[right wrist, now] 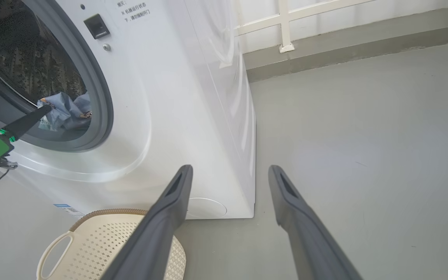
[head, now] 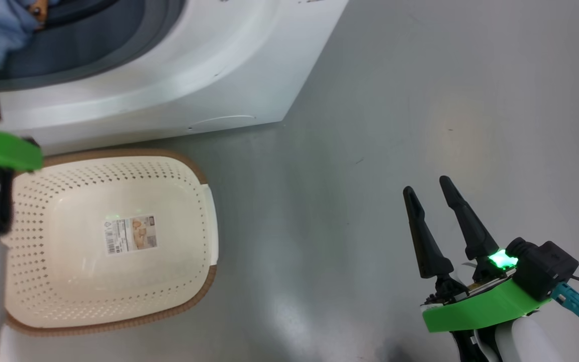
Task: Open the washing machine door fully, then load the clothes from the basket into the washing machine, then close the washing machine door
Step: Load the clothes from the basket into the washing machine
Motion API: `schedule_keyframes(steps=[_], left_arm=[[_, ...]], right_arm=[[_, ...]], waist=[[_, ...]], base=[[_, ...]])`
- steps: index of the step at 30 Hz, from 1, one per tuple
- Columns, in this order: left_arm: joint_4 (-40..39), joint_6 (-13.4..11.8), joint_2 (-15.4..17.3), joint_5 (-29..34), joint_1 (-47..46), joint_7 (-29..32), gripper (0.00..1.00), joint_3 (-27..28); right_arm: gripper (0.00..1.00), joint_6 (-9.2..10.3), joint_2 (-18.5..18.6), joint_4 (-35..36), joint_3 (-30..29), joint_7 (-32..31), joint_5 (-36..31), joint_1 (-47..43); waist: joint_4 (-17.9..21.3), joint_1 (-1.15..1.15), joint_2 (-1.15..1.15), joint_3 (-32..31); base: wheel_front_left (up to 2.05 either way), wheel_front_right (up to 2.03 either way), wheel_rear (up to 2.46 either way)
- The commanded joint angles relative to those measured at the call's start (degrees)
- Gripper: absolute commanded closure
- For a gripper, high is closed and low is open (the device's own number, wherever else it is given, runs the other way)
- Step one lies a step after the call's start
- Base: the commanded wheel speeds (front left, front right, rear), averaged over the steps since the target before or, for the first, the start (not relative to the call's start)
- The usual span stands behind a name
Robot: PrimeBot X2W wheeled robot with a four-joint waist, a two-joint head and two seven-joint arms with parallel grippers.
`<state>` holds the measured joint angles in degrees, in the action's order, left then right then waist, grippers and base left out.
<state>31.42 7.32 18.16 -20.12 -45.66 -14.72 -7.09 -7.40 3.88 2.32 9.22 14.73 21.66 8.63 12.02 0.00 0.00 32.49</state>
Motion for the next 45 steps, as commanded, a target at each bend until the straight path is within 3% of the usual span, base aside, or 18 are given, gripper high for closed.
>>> schedule_keyframes(steps=[1, 13, 20, 25, 35, 37, 38, 39, 45], left_arm=[[0.48, 0.16, 3.25, -0.75, -2.74, -0.28, 1.00, 0.66], [15.98, 0.16, 8.35, -2.38, -19.43, -0.28, 1.00, -6.97], [10.46, -0.14, 9.88, 1.31, -24.31, -0.28, 1.00, -3.07], [9.17, -0.16, 8.88, 3.79, -22.59, -0.28, 1.00, -0.17], [26.57, 0.14, 8.41, 2.44, -25.18, -0.23, 0.99, -5.85], [28.80, 0.15, 8.23, 1.47, -26.26, -0.22, 0.55, -7.24], [29.45, 0.15, 8.21, 0.96, -26.74, -0.23, 0.11, -7.83], [29.93, 0.15, 8.18, 0.39, -27.14, -0.24, 0.00, -8.28], [29.03, 0.16, 7.48, -4.24, -27.06, -0.27, 0.00, -9.88]], right_arm=[[0.00, -0.09, 0.11, 1.18, 1.74, 0.27, -0.08, -0.23], [0.00, -0.09, -0.41, 1.08, 3.61, 0.27, 0.46, 0.30], [0.00, -0.09, -0.58, 1.47, 3.96, 0.27, 0.45, 0.79], [0.00, -0.09, -0.73, 1.36, 4.56, 0.27, 0.48, 1.03], [0.00, -0.09, -0.86, 1.13, 4.92, 0.27, 0.62, 0.82], [0.00, -0.09, -0.88, 1.12, 4.72, 0.27, 0.60, 0.77], [0.00, -0.09, -0.89, 1.11, 4.65, 0.27, 0.60, 0.75], [0.00, -0.09, -0.89, 1.10, 4.60, 0.27, 0.60, 0.74], [0.00, -0.09, -0.93, 1.07, 4.21, 0.27, 0.41, 1.09]], waist=[[0.63, 0.00, 0.00, 0.10], [4.51, 0.00, 0.00, 1.32], [5.91, 0.00, 0.00, 2.53], [6.81, 0.00, 0.00, 2.86], [7.54, 0.00, 0.00, 2.45], [7.37, 0.00, 0.00, 2.34], [7.26, 0.00, 0.00, 2.29], [7.14, 0.00, 0.00, 2.23], [6.00, 0.00, 0.00, 1.85]], base=[[0.00, 0.00, 0.00], [0.00, 0.00, 0.00], [0.00, 0.00, 0.00], [0.00, 0.00, 0.00], [0.00, 0.00, 0.00], [0.00, 0.00, 0.00], [0.00, 0.00, 0.00], [0.00, 0.00, 0.00], [0.00, 0.00, 0.00]])
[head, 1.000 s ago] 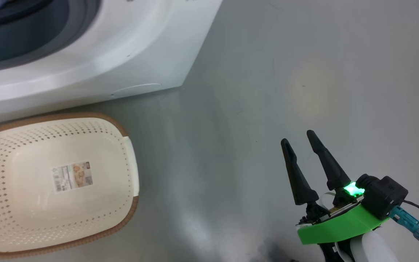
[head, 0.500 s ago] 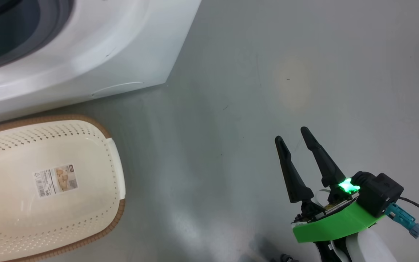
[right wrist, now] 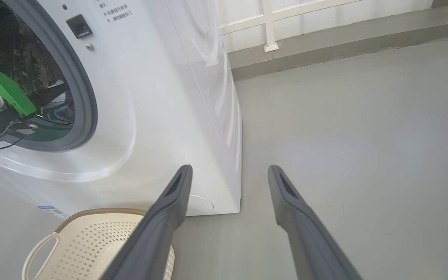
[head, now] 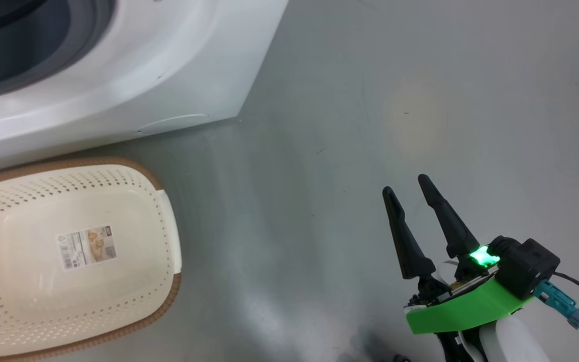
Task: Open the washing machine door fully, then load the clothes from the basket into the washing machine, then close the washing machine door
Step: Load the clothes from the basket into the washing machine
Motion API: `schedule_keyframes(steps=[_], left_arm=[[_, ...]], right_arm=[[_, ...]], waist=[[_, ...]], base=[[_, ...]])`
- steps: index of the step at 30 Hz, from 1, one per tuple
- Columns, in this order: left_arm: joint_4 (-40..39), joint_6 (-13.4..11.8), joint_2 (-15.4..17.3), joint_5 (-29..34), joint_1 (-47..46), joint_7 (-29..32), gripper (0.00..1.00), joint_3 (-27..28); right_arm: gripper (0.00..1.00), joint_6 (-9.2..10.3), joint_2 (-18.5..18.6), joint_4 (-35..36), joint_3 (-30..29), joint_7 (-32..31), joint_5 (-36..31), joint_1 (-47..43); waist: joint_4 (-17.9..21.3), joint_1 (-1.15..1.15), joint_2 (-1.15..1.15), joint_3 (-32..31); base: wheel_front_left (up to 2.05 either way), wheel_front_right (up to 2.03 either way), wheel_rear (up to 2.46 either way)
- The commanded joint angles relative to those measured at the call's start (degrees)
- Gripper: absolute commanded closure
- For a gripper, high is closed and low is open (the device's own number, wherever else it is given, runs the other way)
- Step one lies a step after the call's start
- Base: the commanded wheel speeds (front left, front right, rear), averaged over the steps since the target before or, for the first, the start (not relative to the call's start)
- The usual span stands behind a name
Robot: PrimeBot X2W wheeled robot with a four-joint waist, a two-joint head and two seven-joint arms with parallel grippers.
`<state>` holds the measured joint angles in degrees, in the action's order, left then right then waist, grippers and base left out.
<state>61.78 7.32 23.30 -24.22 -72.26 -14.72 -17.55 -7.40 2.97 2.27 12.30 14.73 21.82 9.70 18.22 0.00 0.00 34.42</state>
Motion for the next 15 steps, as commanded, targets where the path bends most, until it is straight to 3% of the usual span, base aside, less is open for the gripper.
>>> schedule_keyframes(steps=[1, 15], left_arm=[[-1.89, 0.16, 2.20, -0.87, -0.12, -0.27, 0.00, 0.75], [-11.91, 0.16, -0.93, -3.48, 9.64, -0.28, 0.00, 5.24]], right_arm=[[0.00, -0.09, -0.02, 1.14, 0.99, 0.27, 0.20, 0.03], [0.00, -0.09, 0.55, 1.07, -0.72, 0.27, -0.15, -0.64]], waist=[[-0.40, 0.00, 0.00, -0.16], [-3.39, 0.00, 0.00, -2.35]], base=[[0.00, 0.00, 0.00], [0.00, 0.00, 0.00]])
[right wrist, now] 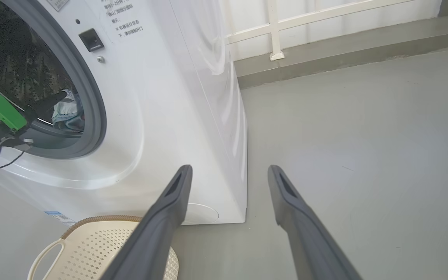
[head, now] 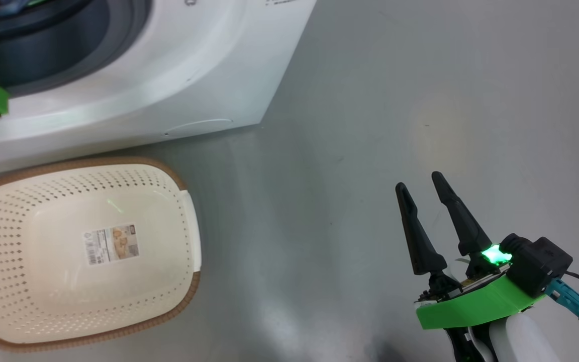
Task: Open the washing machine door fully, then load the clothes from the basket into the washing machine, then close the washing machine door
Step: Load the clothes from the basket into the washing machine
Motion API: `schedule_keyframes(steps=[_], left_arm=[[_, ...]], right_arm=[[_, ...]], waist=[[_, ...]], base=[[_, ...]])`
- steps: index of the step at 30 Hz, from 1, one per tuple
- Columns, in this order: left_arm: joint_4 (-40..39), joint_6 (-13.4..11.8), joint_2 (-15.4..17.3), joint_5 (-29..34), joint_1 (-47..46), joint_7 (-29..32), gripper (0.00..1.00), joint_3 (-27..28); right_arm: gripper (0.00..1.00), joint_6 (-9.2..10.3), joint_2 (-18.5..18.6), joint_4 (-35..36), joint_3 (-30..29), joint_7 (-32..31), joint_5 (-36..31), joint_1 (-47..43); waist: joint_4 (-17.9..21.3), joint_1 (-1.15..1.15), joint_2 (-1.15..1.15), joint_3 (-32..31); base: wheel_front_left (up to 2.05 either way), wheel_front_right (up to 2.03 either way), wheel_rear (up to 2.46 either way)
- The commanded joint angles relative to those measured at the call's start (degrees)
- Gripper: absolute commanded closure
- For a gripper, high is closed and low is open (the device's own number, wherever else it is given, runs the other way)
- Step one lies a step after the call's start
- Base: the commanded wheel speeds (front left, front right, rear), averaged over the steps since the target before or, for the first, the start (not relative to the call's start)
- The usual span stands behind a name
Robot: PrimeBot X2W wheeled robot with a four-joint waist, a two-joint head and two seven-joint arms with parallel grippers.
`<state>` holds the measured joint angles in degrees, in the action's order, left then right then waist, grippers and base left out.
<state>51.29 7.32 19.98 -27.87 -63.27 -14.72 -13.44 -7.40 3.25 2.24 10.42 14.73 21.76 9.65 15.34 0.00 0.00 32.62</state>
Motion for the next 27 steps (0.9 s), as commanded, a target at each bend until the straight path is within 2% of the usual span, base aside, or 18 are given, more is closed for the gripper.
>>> schedule_keyframes(steps=[1, 17, 27], left_arm=[[-2.11, 0.16, 1.94, 0.17, 1.69, -0.28, 0.00, 2.05], [-14.87, 0.16, -4.54, 5.31, 20.90, -0.28, 0.00, 8.54], [-21.30, 0.16, -6.49, 8.76, 32.44, -0.28, 0.00, 12.39]], right_arm=[[0.00, -0.09, 0.40, 1.08, 0.99, 0.27, -0.07, -0.74], [0.00, -0.09, 3.93, 0.01, -2.28, 0.27, 0.72, -5.29], [0.00, -0.09, 6.62, -0.89, -3.72, 0.27, 1.70, -8.63]], waist=[[-0.74, 0.00, 0.00, -0.82], [-5.89, 0.00, 0.00, -8.40], [-7.82, 0.00, 0.00, -14.42]], base=[[0.00, 0.00, 0.00], [0.00, 0.00, 0.00], [0.00, 0.00, 0.00]])
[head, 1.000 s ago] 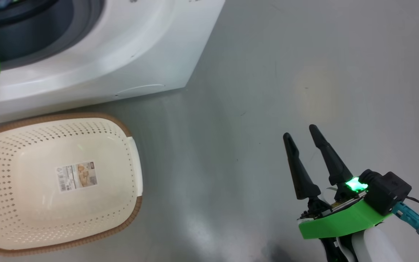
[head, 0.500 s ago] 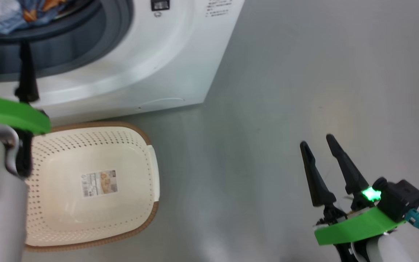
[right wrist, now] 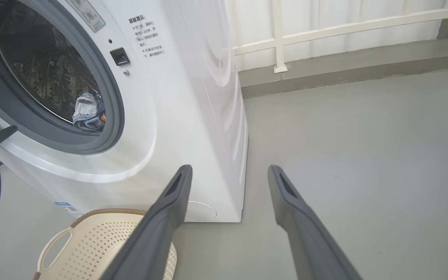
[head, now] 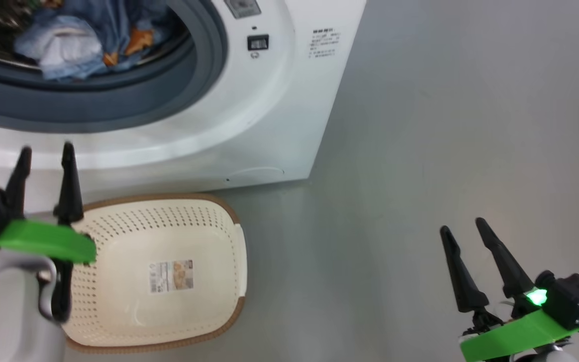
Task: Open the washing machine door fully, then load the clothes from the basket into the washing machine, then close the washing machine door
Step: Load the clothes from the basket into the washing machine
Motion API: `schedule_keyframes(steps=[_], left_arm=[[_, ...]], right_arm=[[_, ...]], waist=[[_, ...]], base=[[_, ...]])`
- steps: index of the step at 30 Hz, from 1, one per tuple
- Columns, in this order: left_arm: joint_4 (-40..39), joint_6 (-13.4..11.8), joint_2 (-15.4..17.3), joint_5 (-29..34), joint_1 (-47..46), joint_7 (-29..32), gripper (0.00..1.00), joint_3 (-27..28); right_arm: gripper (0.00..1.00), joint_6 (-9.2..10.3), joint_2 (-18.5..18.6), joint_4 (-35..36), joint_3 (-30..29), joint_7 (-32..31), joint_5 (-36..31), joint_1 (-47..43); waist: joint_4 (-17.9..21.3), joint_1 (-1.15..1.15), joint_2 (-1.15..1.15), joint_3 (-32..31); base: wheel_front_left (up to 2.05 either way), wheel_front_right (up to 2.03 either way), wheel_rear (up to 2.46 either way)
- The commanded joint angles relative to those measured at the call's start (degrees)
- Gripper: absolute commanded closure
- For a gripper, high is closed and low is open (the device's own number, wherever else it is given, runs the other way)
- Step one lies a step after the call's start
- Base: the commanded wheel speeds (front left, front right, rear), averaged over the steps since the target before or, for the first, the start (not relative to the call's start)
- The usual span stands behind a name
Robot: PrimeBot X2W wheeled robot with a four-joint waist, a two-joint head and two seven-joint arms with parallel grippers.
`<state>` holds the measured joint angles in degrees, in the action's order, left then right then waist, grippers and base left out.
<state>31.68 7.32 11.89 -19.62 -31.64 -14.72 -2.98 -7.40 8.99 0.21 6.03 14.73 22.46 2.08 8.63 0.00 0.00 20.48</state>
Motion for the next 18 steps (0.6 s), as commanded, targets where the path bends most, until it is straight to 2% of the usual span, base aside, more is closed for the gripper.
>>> schedule_keyframes(steps=[1, 10, 18], left_arm=[[-2.22, 0.16, 1.43, 1.07, 2.16, -0.28, 0.00, 2.15], [-7.01, 0.16, -0.10, 3.01, 11.93, -0.28, 0.00, 6.28], [-10.85, 0.16, -0.80, 2.97, 18.33, -0.28, 0.00, 7.67]], right_arm=[[0.00, -0.09, 1.19, 1.09, 0.59, 0.27, 1.10, -1.40], [0.00, -0.09, 3.73, 1.17, -0.47, 0.27, 2.16, -4.01], [0.00, -0.09, 4.99, 1.04, -1.19, 0.27, 2.80, -5.74]], waist=[[-1.25, 0.00, 0.00, -2.98], [-2.59, 0.00, 0.00, -7.28], [-3.64, 0.00, 0.00, -9.67]], base=[[0.00, 0.00, 0.00], [0.00, 0.00, 0.00], [0.00, 0.00, 0.00]])
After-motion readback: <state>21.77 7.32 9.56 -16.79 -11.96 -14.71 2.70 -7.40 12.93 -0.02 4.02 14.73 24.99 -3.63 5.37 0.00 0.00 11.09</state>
